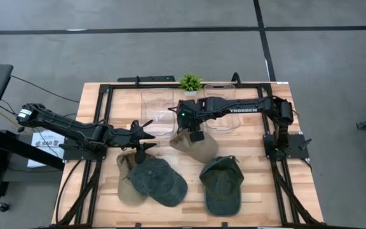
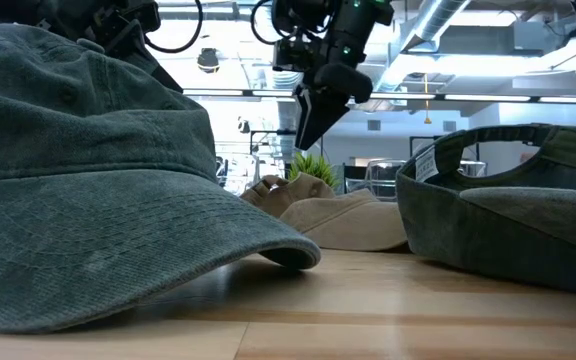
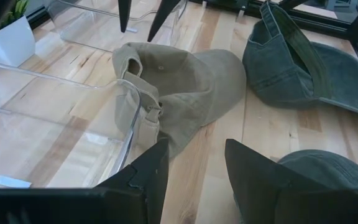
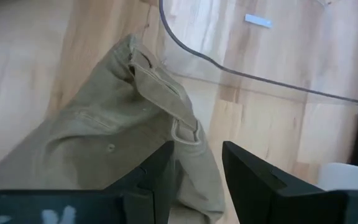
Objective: Pick & Place hat
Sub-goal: Put the top brown cap into the right transparent bin
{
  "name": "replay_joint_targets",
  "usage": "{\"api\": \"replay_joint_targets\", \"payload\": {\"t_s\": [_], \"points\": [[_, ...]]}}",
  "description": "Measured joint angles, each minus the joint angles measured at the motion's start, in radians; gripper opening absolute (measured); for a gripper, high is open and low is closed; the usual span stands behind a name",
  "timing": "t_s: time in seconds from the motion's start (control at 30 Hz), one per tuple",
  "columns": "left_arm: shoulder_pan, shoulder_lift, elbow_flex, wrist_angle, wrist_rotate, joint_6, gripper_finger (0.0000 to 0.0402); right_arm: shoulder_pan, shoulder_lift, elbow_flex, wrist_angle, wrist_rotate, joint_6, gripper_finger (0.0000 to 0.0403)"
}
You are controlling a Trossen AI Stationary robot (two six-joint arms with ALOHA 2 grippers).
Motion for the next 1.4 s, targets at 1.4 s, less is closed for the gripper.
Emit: {"api": "replay_joint_targets", "payload": {"t_s": [1.4], "points": [[0.0, -0.002, -0.004, 0.008, 0.0, 0.019, 0.0155, -0.037, 0.097, -0.041, 0.064, -0.008, 0.003, 0.0187]]}}
